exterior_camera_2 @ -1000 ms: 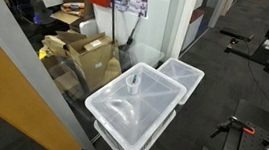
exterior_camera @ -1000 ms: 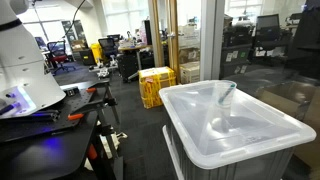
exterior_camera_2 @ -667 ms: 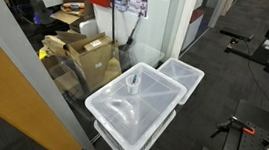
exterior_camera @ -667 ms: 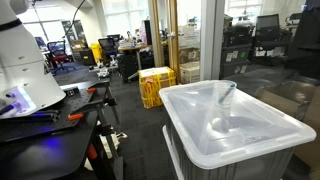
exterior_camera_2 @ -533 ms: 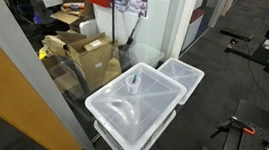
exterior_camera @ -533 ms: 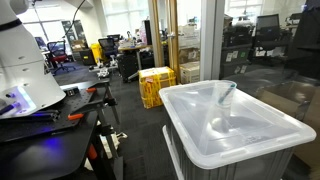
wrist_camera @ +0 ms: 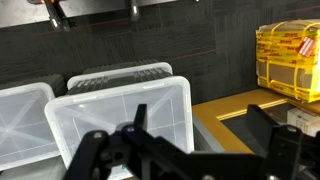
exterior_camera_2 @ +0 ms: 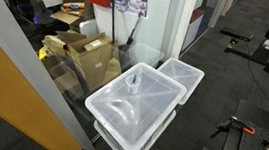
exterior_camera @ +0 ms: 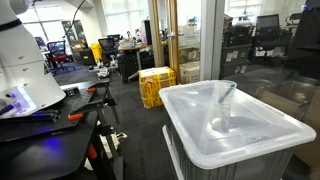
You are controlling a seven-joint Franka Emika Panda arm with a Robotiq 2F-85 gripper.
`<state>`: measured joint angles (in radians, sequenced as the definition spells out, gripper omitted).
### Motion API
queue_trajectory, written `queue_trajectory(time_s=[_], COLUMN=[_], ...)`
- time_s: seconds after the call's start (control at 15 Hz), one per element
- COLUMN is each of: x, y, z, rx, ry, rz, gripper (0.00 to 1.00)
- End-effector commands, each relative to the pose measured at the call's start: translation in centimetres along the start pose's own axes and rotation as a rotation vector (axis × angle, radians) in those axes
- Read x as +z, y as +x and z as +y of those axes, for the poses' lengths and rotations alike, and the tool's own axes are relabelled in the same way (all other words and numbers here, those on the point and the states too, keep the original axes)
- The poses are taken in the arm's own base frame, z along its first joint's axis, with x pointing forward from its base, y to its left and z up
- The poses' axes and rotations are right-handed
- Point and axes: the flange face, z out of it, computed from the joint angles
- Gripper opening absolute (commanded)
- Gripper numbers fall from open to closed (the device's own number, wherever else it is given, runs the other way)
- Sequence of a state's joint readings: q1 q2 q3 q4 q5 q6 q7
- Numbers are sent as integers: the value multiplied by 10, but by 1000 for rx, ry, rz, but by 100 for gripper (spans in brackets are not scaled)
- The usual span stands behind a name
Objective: Take the marker out of the cup and put it on the storage box
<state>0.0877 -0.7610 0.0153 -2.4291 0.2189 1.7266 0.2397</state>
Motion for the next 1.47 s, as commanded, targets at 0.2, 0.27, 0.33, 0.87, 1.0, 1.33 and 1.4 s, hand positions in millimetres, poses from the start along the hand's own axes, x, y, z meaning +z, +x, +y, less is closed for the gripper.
queue_trajectory(time_s=[0.2,0.27,0.33,0.87,1.0,1.33,1.4], x=[8,8,8,27,30,40,44], y=[25,28,32,85,92,108,112], z=[1,2,4,16,16,14,13], rx=[52,53,61,167,194,275,293], ry=[-42,-41,-47,-159,-181,-202,-202], rz=[98,96,101,284,316,406,422], gripper=[100,100,100,100,100,100,100])
